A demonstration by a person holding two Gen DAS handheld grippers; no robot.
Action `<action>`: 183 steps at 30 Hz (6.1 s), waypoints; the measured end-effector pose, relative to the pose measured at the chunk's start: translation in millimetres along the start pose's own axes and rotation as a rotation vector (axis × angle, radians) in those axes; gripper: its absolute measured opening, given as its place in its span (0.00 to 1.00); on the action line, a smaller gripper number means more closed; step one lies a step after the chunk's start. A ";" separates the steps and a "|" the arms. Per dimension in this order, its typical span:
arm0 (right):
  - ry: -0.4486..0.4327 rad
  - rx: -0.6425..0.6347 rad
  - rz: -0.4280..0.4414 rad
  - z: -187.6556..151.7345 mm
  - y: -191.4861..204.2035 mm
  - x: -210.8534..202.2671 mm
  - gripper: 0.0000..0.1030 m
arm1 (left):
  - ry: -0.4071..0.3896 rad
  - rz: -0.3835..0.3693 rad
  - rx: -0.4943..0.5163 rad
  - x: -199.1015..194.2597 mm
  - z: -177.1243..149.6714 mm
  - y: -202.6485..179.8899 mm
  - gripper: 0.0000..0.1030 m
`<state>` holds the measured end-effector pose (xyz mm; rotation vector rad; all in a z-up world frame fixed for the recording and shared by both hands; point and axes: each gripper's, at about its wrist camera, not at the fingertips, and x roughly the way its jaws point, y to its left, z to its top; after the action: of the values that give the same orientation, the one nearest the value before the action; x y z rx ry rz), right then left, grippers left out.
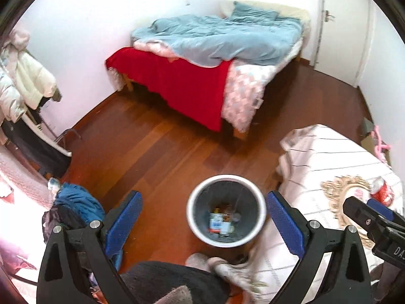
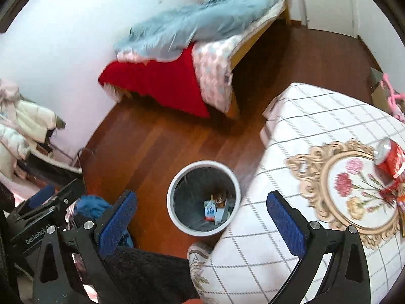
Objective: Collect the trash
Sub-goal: 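Move both tools back over the table toward the remaining items, then grasp the red chip bag with the left tool while the right tool grasps the white barcode box, then carry both items over the white bin and release them, then move both tools back over the table toward the can and snack bag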
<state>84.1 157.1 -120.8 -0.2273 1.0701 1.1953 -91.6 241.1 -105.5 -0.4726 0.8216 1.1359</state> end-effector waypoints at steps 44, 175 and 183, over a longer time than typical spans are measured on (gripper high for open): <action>0.258 0.457 -0.482 -39.3 -478.9 -62.3 0.66 | 0.276 -0.509 0.558 90.7 -95.9 -460.0 0.17; 0.046 0.073 -0.005 -4.2 -26.2 -12.5 1.00 | 0.001 -0.072 0.018 8.5 1.4 -19.3 0.99; 0.091 0.190 -0.317 -21.3 -184.0 -54.4 1.00 | 0.108 -0.185 0.190 55.2 -35.0 -166.7 0.99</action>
<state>227.4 33.2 -158.5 -0.2936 1.1699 0.8008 61.3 187.8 -181.9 -0.4439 0.9499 0.8582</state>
